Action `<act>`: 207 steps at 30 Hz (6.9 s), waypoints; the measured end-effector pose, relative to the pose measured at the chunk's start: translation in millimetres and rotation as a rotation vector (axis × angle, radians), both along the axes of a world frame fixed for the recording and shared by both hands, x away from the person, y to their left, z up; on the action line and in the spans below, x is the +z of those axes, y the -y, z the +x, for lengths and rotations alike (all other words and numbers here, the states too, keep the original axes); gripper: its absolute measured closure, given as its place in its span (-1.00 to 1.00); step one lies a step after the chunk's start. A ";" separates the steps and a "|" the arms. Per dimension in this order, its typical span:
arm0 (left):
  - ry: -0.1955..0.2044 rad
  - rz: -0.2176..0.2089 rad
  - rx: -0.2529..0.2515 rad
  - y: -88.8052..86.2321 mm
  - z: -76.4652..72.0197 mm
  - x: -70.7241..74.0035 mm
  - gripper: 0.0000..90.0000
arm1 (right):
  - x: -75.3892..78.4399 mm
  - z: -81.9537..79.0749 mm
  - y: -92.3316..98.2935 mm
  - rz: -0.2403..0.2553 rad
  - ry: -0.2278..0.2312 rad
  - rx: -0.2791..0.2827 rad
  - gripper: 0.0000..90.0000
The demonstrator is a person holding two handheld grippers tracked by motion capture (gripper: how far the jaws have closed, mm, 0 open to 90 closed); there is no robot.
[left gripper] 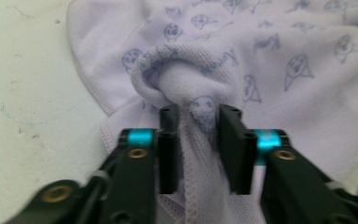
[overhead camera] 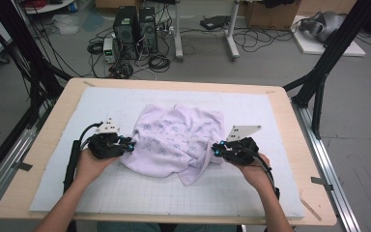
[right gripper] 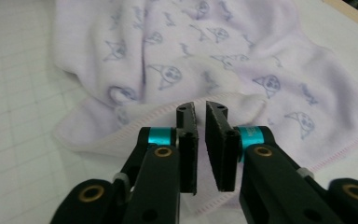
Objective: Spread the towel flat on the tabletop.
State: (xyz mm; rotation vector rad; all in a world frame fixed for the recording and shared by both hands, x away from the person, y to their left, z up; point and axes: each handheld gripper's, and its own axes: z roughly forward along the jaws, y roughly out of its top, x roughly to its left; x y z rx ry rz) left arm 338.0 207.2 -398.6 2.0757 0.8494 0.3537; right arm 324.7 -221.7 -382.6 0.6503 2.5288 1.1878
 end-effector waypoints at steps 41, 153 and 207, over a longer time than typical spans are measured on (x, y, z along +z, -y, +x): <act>0.042 0.017 -0.152 -2.3 -61.6 7.0 0.80 | -18.3 -43.6 -22.5 0.014 -0.085 0.198 0.96; -0.061 0.125 -0.247 23.9 -45.0 -35.1 0.36 | -55.8 -26.1 -23.9 -0.053 -0.173 0.136 0.43; 0.035 -0.007 -0.256 6.5 -74.6 10.5 0.32 | -15.4 -59.0 9.4 0.124 -0.155 0.211 0.42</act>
